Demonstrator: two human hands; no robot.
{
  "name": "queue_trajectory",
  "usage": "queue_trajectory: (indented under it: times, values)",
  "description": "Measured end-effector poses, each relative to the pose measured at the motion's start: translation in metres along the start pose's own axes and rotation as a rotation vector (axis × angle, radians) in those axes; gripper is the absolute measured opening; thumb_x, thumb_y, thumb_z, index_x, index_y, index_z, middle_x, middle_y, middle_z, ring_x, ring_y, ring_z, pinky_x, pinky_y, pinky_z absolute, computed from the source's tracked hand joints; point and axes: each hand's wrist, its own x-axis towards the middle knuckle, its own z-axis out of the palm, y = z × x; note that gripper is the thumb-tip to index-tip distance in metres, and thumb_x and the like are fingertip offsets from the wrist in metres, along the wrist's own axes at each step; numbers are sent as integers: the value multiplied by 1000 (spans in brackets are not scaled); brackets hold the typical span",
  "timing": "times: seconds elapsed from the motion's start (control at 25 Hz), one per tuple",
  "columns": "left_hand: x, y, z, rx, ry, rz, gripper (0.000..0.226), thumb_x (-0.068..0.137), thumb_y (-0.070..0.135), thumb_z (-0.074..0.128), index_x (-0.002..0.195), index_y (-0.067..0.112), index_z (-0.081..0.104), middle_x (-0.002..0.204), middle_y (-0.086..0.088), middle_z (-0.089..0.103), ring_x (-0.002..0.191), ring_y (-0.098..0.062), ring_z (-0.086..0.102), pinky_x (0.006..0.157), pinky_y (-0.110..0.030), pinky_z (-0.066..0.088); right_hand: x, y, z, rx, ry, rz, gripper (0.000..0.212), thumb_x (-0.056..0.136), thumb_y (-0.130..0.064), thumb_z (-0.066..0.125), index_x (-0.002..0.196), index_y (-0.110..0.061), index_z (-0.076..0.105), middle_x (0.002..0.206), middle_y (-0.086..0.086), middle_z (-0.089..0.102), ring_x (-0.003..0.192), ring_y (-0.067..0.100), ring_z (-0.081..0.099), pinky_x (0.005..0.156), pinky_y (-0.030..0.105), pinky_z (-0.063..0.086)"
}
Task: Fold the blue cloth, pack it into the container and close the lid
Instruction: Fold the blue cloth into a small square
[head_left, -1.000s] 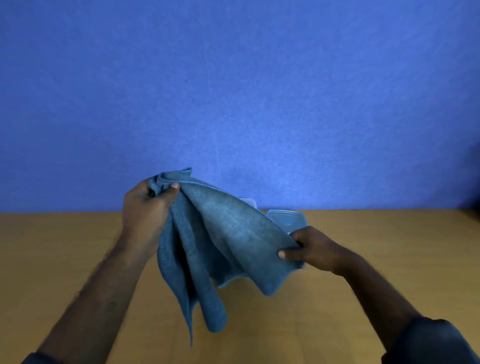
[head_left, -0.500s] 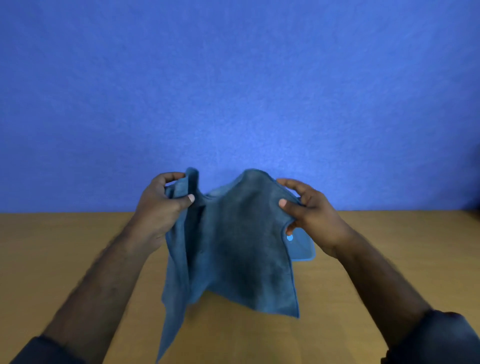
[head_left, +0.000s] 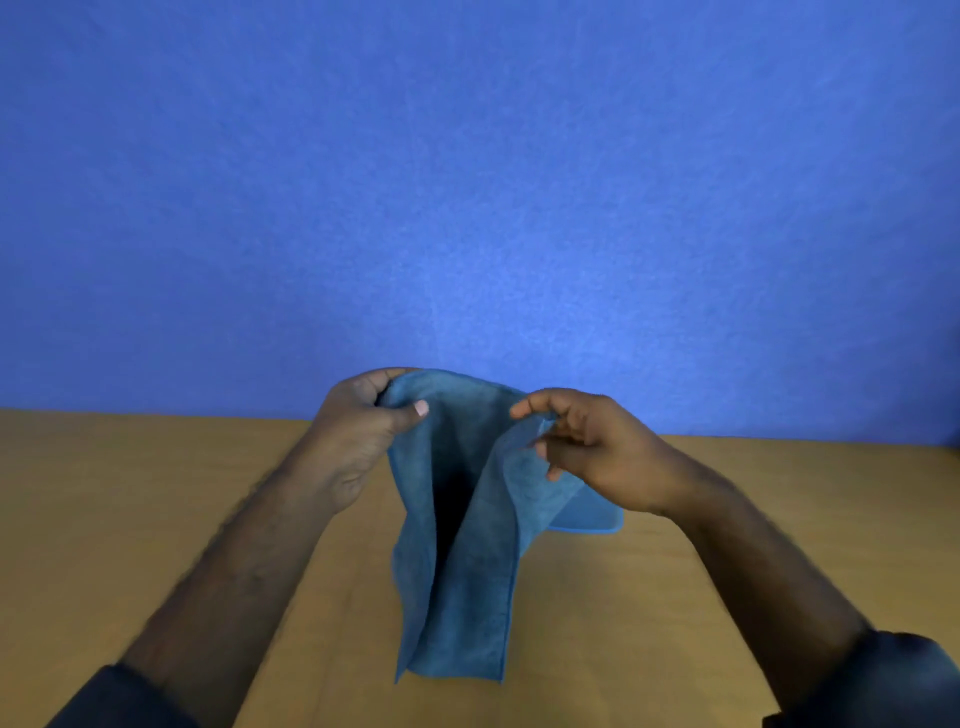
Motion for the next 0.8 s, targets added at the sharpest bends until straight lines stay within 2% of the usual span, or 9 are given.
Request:
queue_trajectory:
  times: [0.08,0.12,0.2,0.28,0.36,0.44,0.48,0.64,0.8]
  values:
    - [-4,0,10,-35,67,7,29,82,-9,71,108,3,72,98,-11,77,90,-22,72,80,-30,57,0,1,-2,-134,76,-21,32,92,-1,55,103,-26,70,75,-11,67,63,-1,56,64,22,49]
    - [-6,0,13,-65,103,0,31,80,-8,73,109,2,72,98,-12,76,89,-23,72,78,-30,57,0,2,-1,-171,127,-60,28,91,-4,58,98,-26,73,74,-10,65,64,1,53,65,18,45]
    - [-10,-1,19,-136,174,-13,30,77,-5,78,107,-1,72,99,-15,77,88,-25,73,74,-31,61,0,4,-2,-255,274,-156,15,85,-10,71,90,-22,77,86,-5,59,85,10,51,80,18,41]
    - [-13,-2,25,-195,208,-18,24,77,-2,79,101,-2,74,99,-17,79,87,-27,74,75,-32,64,2,5,-3,-166,362,-169,3,79,-9,77,80,-11,75,93,0,60,97,17,52,89,26,40]
    - [-16,-3,31,-235,186,-28,19,83,1,75,101,-3,74,102,-20,78,90,-29,74,83,-36,63,5,1,3,107,289,-132,6,83,-3,73,79,-1,69,87,13,67,84,21,58,79,37,45]
    - [-18,-4,35,-250,142,-38,21,88,4,70,106,-5,73,107,-24,76,93,-30,73,87,-40,61,9,-4,13,278,263,-96,11,88,-2,67,82,7,66,77,20,63,72,23,51,66,40,41]
    - [-19,-4,35,-259,111,-45,20,90,6,68,106,-5,74,107,-24,76,92,-30,73,85,-39,62,13,-7,20,311,295,-84,13,89,-3,67,81,7,66,74,19,61,69,24,49,64,40,39]
    - [-24,-4,33,-302,25,-45,20,95,11,64,104,-2,76,102,-23,77,84,-27,74,70,-32,62,29,-19,46,273,402,-81,19,86,-15,74,74,-1,68,67,26,62,61,20,51,58,37,43]
    - [-26,-5,24,-302,-33,-30,19,97,9,60,102,-1,76,96,-21,76,81,-26,72,70,-32,61,39,-26,63,161,470,-85,26,80,-28,79,68,-8,67,66,22,63,55,14,50,52,33,43]
